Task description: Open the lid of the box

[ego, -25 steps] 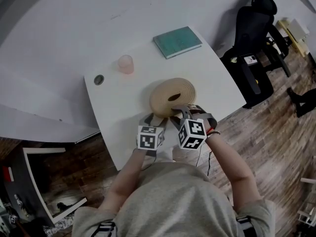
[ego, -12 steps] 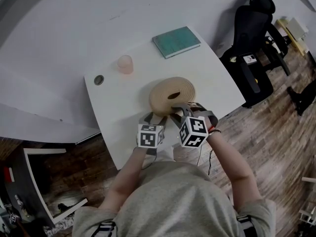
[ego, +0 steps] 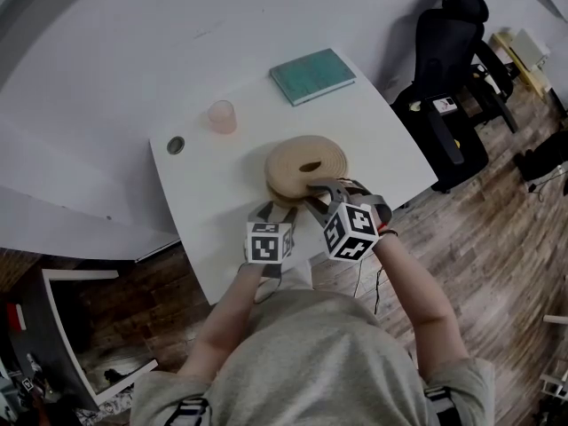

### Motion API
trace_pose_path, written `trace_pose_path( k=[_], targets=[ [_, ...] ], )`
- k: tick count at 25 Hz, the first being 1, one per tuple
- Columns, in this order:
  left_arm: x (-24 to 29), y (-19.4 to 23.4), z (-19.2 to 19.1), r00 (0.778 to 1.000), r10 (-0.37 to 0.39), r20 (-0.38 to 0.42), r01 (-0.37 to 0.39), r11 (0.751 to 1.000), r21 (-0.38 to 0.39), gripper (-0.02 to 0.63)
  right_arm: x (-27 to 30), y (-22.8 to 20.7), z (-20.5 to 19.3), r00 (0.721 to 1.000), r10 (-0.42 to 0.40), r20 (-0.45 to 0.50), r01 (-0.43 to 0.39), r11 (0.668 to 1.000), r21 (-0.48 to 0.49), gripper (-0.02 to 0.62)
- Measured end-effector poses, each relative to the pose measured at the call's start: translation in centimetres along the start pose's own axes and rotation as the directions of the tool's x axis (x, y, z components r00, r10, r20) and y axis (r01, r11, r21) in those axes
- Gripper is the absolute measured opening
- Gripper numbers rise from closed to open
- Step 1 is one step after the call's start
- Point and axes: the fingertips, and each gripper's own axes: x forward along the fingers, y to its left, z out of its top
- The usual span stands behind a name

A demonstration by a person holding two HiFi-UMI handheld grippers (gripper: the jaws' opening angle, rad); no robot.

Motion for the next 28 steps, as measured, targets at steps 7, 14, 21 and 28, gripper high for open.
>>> trace_pose_path(
  k=[7, 14, 21, 28],
  targets=[
    [-0.2, -0.1, 0.0, 1.0, 0.003, 0.002, -0.003, 1.0, 0.002, 0.247, -1.2, -1.2, 0.4, 0.998, -0.055, 0.036, 0.053, 0.997, 0.054, 0.086],
    [-0.7, -0.4, 0.2, 1.0, -0.003, 0.016, 0.002, 1.0, 0.008, 0.247, -2.6, -3.0, 0.4, 0.989, -0.137, 0.059, 0.128, 0.982, 0.139, 0.078],
    [-1.9, -0.5, 0.6, 0.999, -0.014, 0.042, 0.013, 1.0, 0.009, 0.247, -4.0, -4.3, 0.1, 0.973, -0.222, 0.064, 0.194, 0.937, 0.292, 0.073],
    [-4.0, -1.6, 1.0, 0.996, -0.027, 0.079, 0.027, 1.0, 0.009, 0.247, -6.1, -4.2, -0.4, 0.96, -0.271, 0.072, 0.217, 0.88, 0.423, 0.071]
  ],
)
